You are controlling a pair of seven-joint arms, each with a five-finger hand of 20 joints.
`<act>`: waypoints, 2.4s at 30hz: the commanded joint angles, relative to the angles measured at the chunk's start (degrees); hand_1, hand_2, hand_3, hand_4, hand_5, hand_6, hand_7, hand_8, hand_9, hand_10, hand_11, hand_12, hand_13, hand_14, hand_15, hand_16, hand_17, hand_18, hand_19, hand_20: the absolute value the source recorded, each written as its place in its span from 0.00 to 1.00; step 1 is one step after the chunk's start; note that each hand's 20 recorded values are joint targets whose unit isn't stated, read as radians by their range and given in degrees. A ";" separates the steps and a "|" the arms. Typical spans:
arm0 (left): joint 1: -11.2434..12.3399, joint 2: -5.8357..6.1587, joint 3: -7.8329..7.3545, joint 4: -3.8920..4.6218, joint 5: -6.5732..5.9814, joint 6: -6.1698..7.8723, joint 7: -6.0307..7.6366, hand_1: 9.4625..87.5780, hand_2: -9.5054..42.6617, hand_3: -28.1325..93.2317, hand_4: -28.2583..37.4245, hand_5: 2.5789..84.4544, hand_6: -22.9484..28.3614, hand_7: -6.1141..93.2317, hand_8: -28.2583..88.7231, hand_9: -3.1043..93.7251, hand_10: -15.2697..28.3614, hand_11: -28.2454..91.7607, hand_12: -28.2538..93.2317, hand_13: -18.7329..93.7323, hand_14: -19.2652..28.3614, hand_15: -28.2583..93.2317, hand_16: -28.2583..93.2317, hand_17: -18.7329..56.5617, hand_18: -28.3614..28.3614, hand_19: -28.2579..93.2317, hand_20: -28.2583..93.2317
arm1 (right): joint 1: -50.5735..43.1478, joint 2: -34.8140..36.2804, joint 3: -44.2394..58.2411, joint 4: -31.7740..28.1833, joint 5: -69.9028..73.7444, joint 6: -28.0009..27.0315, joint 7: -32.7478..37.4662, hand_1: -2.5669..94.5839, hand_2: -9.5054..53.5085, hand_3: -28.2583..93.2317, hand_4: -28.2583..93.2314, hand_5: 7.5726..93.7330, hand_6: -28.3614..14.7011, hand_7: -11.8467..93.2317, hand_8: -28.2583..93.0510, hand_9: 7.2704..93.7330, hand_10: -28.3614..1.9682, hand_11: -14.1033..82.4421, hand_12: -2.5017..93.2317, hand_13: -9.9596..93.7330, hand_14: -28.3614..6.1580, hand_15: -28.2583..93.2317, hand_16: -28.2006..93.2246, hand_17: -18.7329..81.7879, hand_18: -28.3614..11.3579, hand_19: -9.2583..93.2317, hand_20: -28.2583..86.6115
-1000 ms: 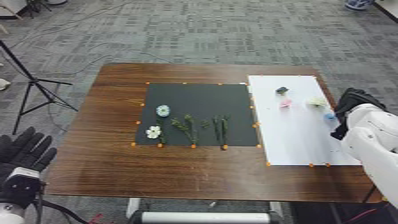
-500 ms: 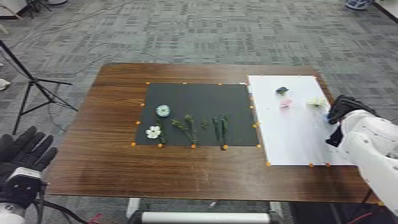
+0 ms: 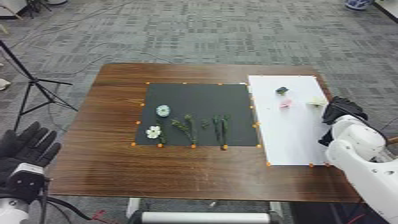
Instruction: Arrange flowers
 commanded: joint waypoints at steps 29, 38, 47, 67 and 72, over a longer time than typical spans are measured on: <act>0.73 0.50 -0.37 -0.21 -0.17 -0.75 -0.40 0.23 0.50 0.82 0.00 0.45 0.63 0.17 0.18 0.37 0.66 0.39 0.33 0.39 0.68 0.49 0.21 0.22 0.72 0.44 0.34 | -1.66 -1.41 -7.24 -23.45 7.30 14.25 -16.79 0.74 0.00 0.78 0.00 0.80 0.65 0.38 0.30 0.94 0.70 0.26 0.50 0.83 0.69 0.74 0.65 0.56 0.13 0.83 0.62; -0.83 0.73 0.22 0.25 0.18 -0.52 -1.04 0.23 0.50 0.82 0.00 0.45 0.63 0.17 0.18 0.37 0.66 0.39 0.33 0.39 0.68 0.49 0.21 0.22 0.72 0.44 0.34 | 12.94 -10.44 -21.44 -17.63 14.65 10.30 -21.61 0.74 0.00 0.79 0.00 0.80 0.65 0.37 0.30 0.94 0.70 0.26 0.50 0.83 0.68 0.74 0.65 0.55 0.13 0.83 0.62; -4.53 1.05 3.04 1.44 0.79 -0.35 -1.82 0.23 0.50 0.82 0.00 0.45 0.63 0.17 0.18 0.37 0.66 0.39 0.33 0.39 0.69 0.48 0.21 0.22 0.72 0.44 0.34 | 23.53 -20.76 -31.97 -7.63 15.99 8.37 -24.92 0.73 0.00 0.79 0.00 0.80 0.65 0.37 0.30 0.93 0.71 0.26 0.50 0.83 0.67 0.74 0.65 0.54 0.14 0.83 0.62; -6.97 0.80 4.90 1.78 1.30 0.09 -1.96 0.23 0.50 0.82 0.00 0.45 0.63 0.17 0.18 0.37 0.66 0.39 0.33 0.39 0.69 0.48 0.21 0.22 0.72 0.44 0.34 | 25.81 -28.94 -38.92 7.15 9.23 5.03 -24.77 0.73 0.00 0.79 0.00 0.78 0.66 0.39 0.29 0.92 0.72 0.26 0.49 0.82 0.67 0.75 0.65 0.54 0.15 0.83 0.62; -7.42 0.88 5.19 1.97 1.25 0.23 -2.23 0.23 0.50 0.82 0.00 0.45 0.63 0.17 0.18 0.37 0.66 0.39 0.33 0.39 0.69 0.48 0.21 0.22 0.72 0.44 0.34 | 25.98 -29.26 -38.20 8.52 7.51 5.40 -24.06 0.73 0.00 0.79 0.00 0.78 0.66 0.40 0.28 0.92 0.72 0.26 0.49 0.82 0.67 0.75 0.65 0.54 0.16 0.82 0.62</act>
